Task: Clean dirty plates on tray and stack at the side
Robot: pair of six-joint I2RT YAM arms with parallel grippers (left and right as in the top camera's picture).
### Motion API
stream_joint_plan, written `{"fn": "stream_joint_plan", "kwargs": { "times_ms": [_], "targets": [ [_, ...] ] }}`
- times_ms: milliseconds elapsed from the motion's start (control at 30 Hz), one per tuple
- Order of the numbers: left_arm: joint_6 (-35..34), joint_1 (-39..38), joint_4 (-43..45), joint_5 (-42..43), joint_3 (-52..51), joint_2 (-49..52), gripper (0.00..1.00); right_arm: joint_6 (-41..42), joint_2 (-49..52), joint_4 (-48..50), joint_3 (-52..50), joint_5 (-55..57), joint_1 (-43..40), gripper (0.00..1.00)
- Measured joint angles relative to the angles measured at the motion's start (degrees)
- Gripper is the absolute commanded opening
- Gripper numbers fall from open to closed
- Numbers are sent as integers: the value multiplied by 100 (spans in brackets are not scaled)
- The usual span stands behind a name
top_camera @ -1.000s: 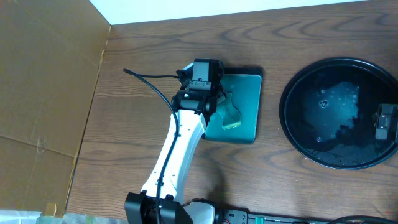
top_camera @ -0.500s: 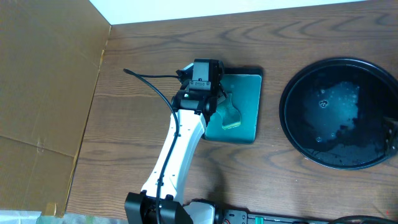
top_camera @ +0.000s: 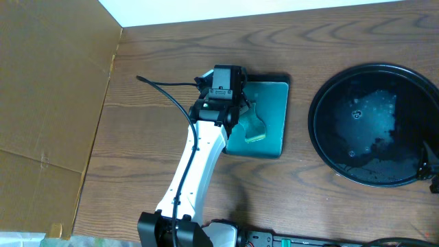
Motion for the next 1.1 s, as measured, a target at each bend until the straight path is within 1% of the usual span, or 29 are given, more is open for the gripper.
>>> {"fn": "stream_joint_plan", "kwargs": {
  "times_ms": [133,267,533,1100],
  "targets": [
    [0,0,0,2,0,0,83,-22,-380,577,-481,0,-234,99],
    [-2,0,2,2,0,0,83,-28,-577,977,-857,15,-297,99],
    [0,0,0,2,0,0,83,-66,-824,925,-955,240,-317,99],
    [0,0,2,2,0,0,83,-181,-837,914,-955,304,-317,99]
  ]
}}
